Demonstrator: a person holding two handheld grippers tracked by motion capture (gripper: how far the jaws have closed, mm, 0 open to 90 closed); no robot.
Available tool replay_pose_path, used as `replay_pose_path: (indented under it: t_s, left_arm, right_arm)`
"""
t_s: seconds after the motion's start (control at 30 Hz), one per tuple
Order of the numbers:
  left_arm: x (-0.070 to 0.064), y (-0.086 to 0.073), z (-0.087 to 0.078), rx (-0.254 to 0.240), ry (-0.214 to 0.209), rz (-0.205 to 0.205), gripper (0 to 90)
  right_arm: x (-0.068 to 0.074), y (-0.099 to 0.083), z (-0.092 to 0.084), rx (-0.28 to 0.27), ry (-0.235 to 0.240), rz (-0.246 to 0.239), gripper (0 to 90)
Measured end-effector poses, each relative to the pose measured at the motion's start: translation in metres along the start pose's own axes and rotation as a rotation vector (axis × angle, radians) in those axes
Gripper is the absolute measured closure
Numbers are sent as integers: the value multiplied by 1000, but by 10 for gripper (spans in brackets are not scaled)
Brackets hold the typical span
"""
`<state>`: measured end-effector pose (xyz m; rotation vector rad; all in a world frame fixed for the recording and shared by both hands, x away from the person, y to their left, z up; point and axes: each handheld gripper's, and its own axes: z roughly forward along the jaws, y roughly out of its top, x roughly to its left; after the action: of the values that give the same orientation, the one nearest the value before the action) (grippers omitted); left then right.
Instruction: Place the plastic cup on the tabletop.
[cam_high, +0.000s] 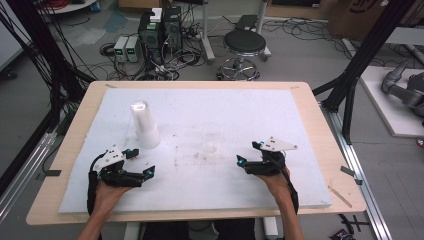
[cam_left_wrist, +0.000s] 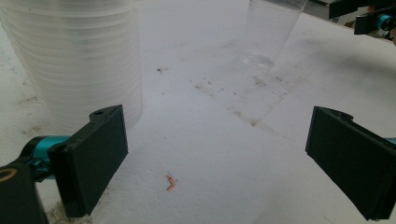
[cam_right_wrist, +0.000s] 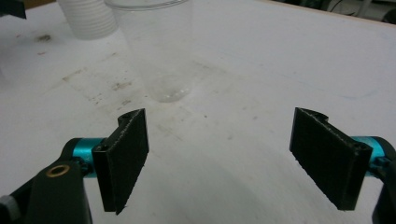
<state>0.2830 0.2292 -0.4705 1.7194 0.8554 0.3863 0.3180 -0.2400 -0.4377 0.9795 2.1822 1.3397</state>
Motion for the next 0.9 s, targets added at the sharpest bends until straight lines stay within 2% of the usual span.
replay_pose_path:
  t_s: [0.17, 0.4, 0.63, 0.7, 0.77, 0.9]
  left_arm:
    - [2, 0, -1, -7, -6, -12, 57]
    - [1, -2, -4, -43, 6, -14, 57]
    - [1, -2, -5, -45, 1, -11, 57]
    - [1, -2, -5, -48, 0, -10, 57]
    - [2, -2, -4, -45, -4, -21, 57]
    - [2, -2, -5, -48, -4, -26, 57]
  right_arm:
    - [-8, -11, -14, -44, -42, 25, 199]
    - [-11, -20, -18, -66, -86, 24, 199]
    - [-11, -25, -16, -64, -94, 40, 199]
    - [-12, -25, -16, -71, -103, 28, 199]
    - [-11, -26, -16, -66, -103, 42, 199]
    - [-12, -26, -17, -69, -102, 42, 199]
